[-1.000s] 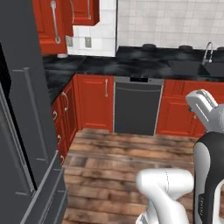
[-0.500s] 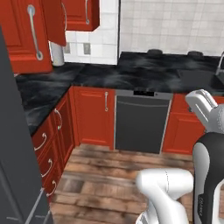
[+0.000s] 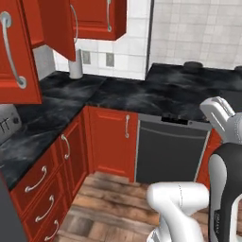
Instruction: Close all open cabinet doors.
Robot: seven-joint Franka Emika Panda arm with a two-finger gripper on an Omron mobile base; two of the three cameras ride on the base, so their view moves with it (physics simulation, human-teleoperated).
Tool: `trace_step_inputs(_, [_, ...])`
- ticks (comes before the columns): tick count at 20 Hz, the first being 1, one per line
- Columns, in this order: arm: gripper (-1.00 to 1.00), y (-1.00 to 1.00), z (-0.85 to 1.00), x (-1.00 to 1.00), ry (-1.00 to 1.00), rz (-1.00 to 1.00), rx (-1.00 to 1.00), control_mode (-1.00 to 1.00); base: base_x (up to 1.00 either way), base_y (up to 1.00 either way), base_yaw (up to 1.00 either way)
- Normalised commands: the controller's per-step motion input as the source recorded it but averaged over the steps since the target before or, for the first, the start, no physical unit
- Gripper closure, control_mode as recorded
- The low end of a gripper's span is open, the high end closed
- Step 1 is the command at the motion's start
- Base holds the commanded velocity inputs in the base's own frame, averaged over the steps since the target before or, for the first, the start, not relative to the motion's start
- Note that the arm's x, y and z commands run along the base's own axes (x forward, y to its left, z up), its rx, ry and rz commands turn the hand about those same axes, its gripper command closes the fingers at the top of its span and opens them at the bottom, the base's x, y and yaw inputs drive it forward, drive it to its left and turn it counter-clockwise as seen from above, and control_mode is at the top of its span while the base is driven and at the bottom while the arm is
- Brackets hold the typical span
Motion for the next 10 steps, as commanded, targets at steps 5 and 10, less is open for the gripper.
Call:
trace_step_inputs(5, [-1.0, 0.0, 0.0, 0.0, 0.0, 0.0, 0.0, 1.0, 0.47, 0.0, 0.41])
trace_step_inputs(10, [-1.0, 0.0, 0.0, 0.0, 0.0, 0.0, 0.0, 1.0, 0.47, 0.04, 0.42])
